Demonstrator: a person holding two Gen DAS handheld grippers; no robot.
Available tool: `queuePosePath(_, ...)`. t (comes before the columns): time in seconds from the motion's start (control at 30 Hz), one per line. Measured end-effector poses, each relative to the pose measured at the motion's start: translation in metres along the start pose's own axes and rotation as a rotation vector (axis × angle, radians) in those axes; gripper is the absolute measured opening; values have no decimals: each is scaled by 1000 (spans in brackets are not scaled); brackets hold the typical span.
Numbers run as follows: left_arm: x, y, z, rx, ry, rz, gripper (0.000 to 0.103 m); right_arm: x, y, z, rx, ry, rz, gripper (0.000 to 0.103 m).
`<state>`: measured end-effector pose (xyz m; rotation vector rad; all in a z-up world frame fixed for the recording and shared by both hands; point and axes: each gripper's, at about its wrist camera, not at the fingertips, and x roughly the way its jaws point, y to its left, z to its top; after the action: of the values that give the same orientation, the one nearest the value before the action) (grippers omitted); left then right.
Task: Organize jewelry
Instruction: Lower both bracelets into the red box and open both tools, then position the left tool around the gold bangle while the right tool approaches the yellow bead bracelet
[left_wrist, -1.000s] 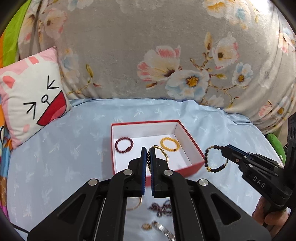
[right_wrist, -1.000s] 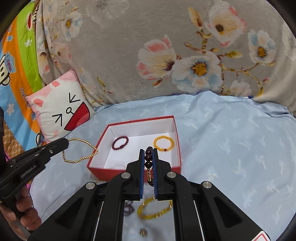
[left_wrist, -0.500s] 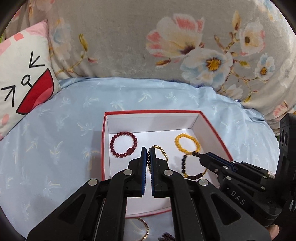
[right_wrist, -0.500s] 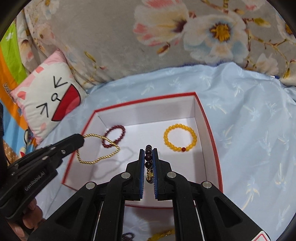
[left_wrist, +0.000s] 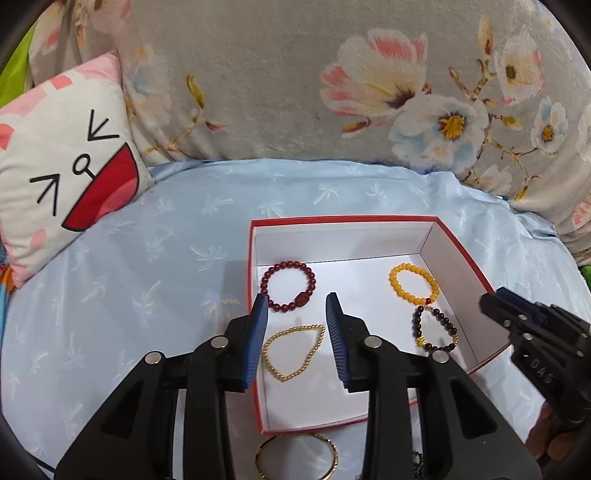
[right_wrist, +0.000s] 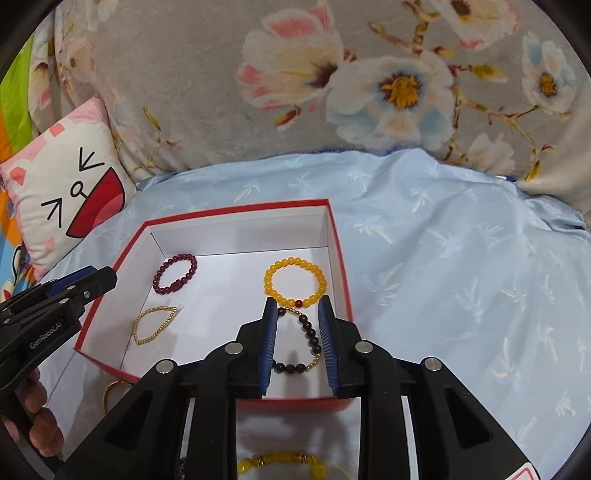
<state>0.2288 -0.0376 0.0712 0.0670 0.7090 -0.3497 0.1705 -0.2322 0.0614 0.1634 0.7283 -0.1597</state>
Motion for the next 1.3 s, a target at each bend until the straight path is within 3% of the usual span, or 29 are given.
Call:
queuePosePath(0.3,-38,9,-23,-36,-30,41,35,-51,-10,-25,30,-34,20,33)
queuePosePath(0.67,-73,13,-88,-54,39,50,35,-93,-18,-83,56,29,41,33)
queuePosePath(0.97,-81,11,-128,-69,104,41,35,-107,-20,-126,82,95,48,33)
queuePosePath(1.3,-77,15,-136,-110,131,36,36,-95,-15,-142,96,144,56,33)
